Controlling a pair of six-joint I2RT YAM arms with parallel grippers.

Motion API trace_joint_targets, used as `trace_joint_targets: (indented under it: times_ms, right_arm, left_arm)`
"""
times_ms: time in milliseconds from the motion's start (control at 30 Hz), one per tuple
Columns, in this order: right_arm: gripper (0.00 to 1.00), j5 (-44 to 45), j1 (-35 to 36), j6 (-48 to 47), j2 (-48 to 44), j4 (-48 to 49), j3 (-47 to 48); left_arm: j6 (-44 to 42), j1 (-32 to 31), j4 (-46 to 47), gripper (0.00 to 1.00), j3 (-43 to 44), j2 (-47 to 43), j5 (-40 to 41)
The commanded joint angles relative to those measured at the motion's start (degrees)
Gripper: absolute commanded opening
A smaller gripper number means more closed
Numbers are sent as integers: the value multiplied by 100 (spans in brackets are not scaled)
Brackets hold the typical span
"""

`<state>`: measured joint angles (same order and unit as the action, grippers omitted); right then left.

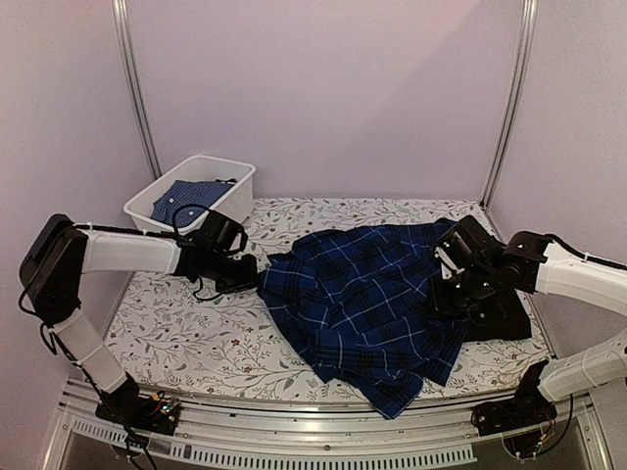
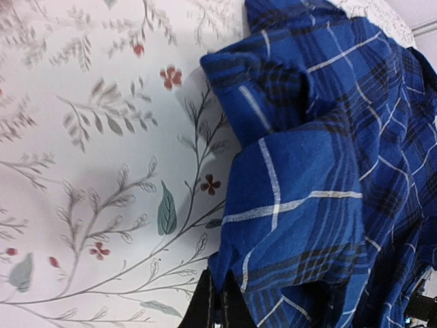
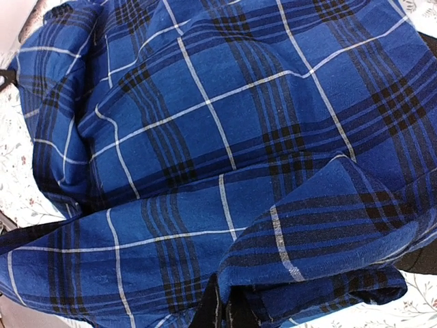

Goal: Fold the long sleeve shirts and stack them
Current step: Flatten out the crumpled shirt at the center of the board.

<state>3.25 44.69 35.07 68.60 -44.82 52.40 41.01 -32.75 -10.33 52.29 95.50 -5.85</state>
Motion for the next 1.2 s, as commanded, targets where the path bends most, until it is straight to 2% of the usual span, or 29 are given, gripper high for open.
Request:
trace_joint_targets:
  times_ms: [0, 100, 200, 400, 433, 467, 500, 567, 600, 700, 767, 867, 1000, 1167]
  right_arm:
    - [2, -265, 201, -126, 95, 186, 91]
    - [2, -475, 511, -99, 275, 242, 279]
    - [2, -776, 847, 53, 427, 538, 394]
    - [2, -1259, 1313, 481, 547, 1315, 26]
    - [4, -1238, 1322, 535, 557, 1311, -89]
    - [10, -1181, 1323, 558, 538, 1273, -204]
    - [19, -1083, 1323, 568, 492, 1201, -277]
    - [36, -846, 1319, 558, 375, 1034, -302]
    - [43, -723, 1315, 554, 278, 948, -278]
    - [56, -399, 1282, 619, 84, 747, -182]
    - [60, -153, 1271, 702, -36, 621, -174]
    - [60, -96, 1323, 793, -51, 503, -253]
    - [64, 144, 1859, 769, 75, 607, -235]
    - [67, 108, 2080, 838, 435, 780, -257]
  left_arm:
    - [-729, 512, -1412, 0, 1114, -866, 1161]
    - [-1272, 1104, -2201, 0, 1924, -949, 1351]
    - [-1751, 1539, -2681, 0, 2736, -574, 1198]
    - [-2129, 1624, -2911, 0, 3824, 554, 887]
    - [-2129, 1597, -2932, 4, 3919, 664, 869]
    - [-2106, 1566, -2969, 23, 4007, 733, 854]
    - [-2091, 1530, -2996, 32, 4066, 768, 864]
    - [-2109, 1400, -3010, 57, 4088, 722, 1003]
    - [-2133, 1334, -3015, 62, 4083, 661, 1071]
    - [-2146, 1143, -3101, 65, 3976, 355, 1206]
    - [-2073, 1008, -3130, 66, 3779, 24, 1250]
    - [-1886, 852, -3173, 66, 3110, -583, 1126]
    - [-1518, 808, -3070, 67, 1858, -1655, 696]
    - [-812, 665, -3145, 69, 382, -2891, 155]
